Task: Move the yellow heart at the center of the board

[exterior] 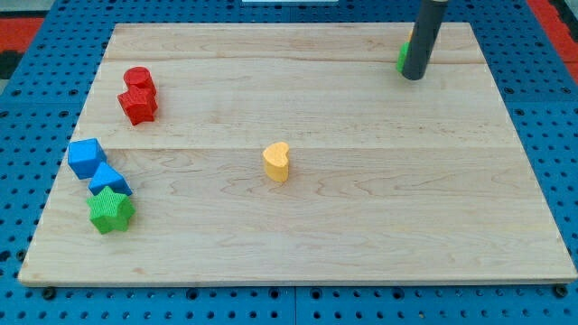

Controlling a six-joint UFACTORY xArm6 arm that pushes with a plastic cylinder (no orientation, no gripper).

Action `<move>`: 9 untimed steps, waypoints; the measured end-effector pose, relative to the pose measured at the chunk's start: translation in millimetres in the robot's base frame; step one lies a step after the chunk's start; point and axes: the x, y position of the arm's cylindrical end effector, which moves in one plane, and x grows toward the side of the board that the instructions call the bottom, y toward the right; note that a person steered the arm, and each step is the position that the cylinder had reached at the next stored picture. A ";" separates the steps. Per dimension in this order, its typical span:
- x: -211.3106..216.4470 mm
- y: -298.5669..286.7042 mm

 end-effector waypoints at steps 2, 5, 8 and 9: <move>89.0 30.5; 197.2 -104.1; 171.4 -226.8; 129.8 -252.7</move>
